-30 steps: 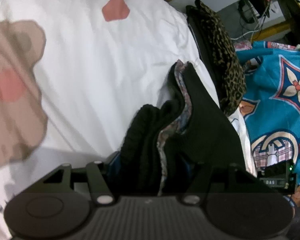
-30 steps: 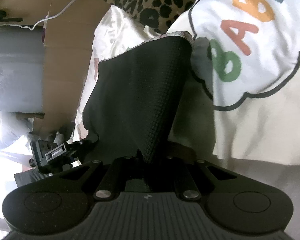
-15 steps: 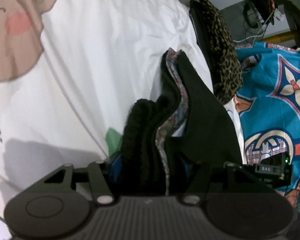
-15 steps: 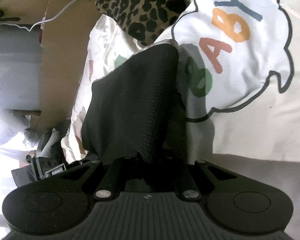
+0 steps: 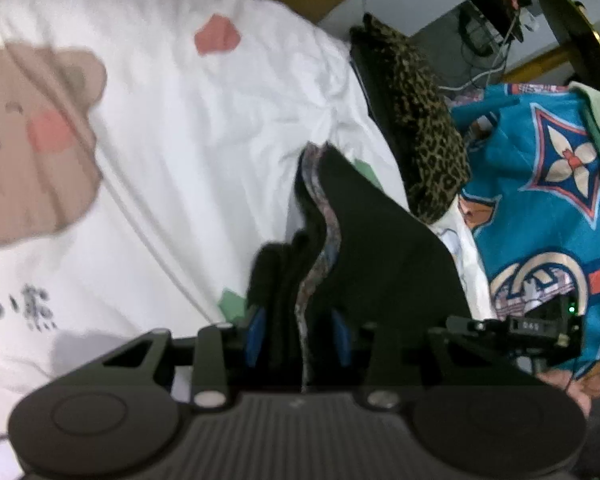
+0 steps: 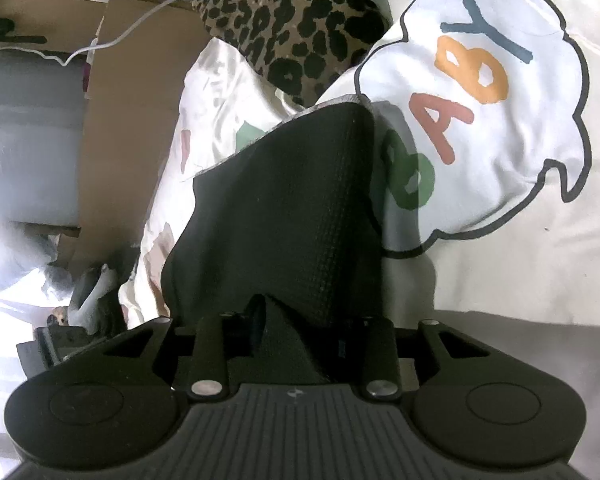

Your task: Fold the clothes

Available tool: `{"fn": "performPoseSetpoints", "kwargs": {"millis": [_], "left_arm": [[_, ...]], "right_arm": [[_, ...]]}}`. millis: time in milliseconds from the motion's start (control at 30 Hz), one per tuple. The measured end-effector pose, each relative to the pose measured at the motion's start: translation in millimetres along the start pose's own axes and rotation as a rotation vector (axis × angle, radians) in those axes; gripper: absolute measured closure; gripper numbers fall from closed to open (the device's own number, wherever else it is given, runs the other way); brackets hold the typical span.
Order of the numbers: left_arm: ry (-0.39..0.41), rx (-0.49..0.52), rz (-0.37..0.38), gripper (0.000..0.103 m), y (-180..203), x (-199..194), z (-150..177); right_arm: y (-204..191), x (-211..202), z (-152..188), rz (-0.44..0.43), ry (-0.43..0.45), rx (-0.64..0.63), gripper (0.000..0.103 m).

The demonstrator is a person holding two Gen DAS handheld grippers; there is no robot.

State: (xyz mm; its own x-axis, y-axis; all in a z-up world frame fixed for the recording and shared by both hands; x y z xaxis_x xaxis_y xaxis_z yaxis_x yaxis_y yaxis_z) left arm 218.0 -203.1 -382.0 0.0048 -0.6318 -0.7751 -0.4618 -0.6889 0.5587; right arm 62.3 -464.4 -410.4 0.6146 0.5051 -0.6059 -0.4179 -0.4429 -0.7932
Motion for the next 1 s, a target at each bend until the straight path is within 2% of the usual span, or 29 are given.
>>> {"fn": "performPoseSetpoints", "kwargs": {"millis": [133, 233, 300, 367, 467, 600, 800, 900, 967, 1000], "left_arm": [[0.057, 0.042, 0.009, 0.055, 10.7, -3.2, -15.3], [0.058, 0.098, 0.011, 0.052, 24.7, 4.0, -23.0], [0.065, 0.149, -0.018, 0.048, 32.3, 9.3, -26.0], [0.093, 0.205, -0.051, 0.037, 39.0, 11.6, -29.3], [0.099, 0.28, -0.072, 0.034, 47.7, 18.6, -32.2], [0.069, 0.284, -0.058, 0.034, 49.5, 33.2, -36.7], [0.047, 0.234, -0.015, 0.034, 47.0, 48.0, -45.4], [0.029, 0.23, -0.007, 0.041, 47.0, 52.5, -47.1], [0.029, 0.223, -0.019, 0.063, 44.4, 53.6, -49.8], [0.032, 0.211, -0.018, 0.066, 42.0, 53.1, -51.7]], "right_arm": [[1.6, -0.7, -0.4, 0.005, 0.016, 0.014, 0.066], [2.2, -0.7, 1.0, 0.011, 0.019, 0.01, 0.066], [2.3, 0.5, 1.3, 0.015, 0.018, 0.009, 0.066], [3.5, 1.3, 1.4, 0.017, 0.02, 0.014, 0.066], [4.9, 2.9, 2.4, 0.023, 0.017, 0.018, 0.066], [5.2, 5.5, 4.8, 0.032, 0.009, 0.017, 0.066], [3.6, 4.9, 4.9, 0.035, 0.02, 0.014, 0.066], [2.9, 3.3, 3.5, 0.036, 0.034, 0.008, 0.066], [2.0, 2.5, 3.1, 0.033, 0.04, 0.004, 0.066], [1.7, 2.4, 3.4, 0.032, 0.04, 0.003, 0.066]]}}
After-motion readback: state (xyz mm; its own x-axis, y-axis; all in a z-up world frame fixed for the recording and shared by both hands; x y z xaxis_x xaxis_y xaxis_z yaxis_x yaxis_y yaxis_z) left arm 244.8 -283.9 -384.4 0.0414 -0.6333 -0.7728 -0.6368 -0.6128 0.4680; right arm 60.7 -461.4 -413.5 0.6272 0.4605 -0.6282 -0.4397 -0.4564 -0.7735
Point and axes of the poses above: each gripper's, at about its wrist camera, not at the fingertips, and x roughly the way its jaws point, y to its right, z to its underside, the point moved 9 cm from there along x, roughly the way its jaws point, and after that the axes turned 1 degree about -z, right-handed, at the moved point
